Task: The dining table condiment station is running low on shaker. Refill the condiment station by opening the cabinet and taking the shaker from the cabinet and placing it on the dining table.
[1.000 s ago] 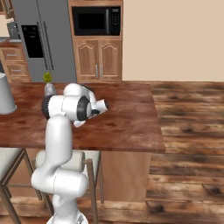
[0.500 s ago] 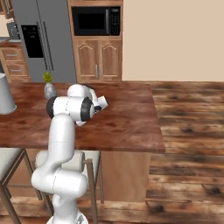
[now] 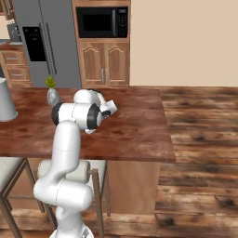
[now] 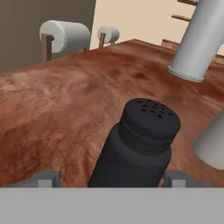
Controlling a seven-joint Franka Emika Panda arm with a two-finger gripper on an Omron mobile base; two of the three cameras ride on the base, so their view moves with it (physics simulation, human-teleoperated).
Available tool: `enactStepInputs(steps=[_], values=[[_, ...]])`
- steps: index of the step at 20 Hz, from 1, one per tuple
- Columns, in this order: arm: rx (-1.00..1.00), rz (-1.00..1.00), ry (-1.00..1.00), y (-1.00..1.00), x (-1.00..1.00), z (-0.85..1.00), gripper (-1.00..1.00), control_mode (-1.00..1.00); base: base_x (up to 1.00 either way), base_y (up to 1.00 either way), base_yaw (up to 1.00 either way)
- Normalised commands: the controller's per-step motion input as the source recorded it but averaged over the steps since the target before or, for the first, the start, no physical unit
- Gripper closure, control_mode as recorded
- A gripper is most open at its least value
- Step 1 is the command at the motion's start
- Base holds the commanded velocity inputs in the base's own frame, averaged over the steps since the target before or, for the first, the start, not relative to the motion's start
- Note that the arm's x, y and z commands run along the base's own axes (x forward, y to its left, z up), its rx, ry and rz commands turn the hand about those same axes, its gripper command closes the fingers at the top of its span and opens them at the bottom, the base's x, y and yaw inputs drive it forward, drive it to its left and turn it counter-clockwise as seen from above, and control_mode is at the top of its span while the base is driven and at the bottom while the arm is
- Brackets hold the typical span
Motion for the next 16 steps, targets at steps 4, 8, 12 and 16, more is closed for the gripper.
enactStepInputs(steps=[4,8,12,16], values=[[0.00,0.01,-0.14,-0.08,-0.12,0.00,-1.00,-1.00,0.00,0.00,0.00],[0.00,0.00,-0.17,-0.08,-0.06,0.12,-1.00,-1.00,0.00,0.00,0.00],[0.00,0.00,-0.21,-0.18,0.02,0.19,-1.00,-1.00,0.00,0.00,0.00],[0.00,0.00,-0.23,-0.21,0.16,0.28,-1.00,-1.00,0.00,0.00,0.00]])
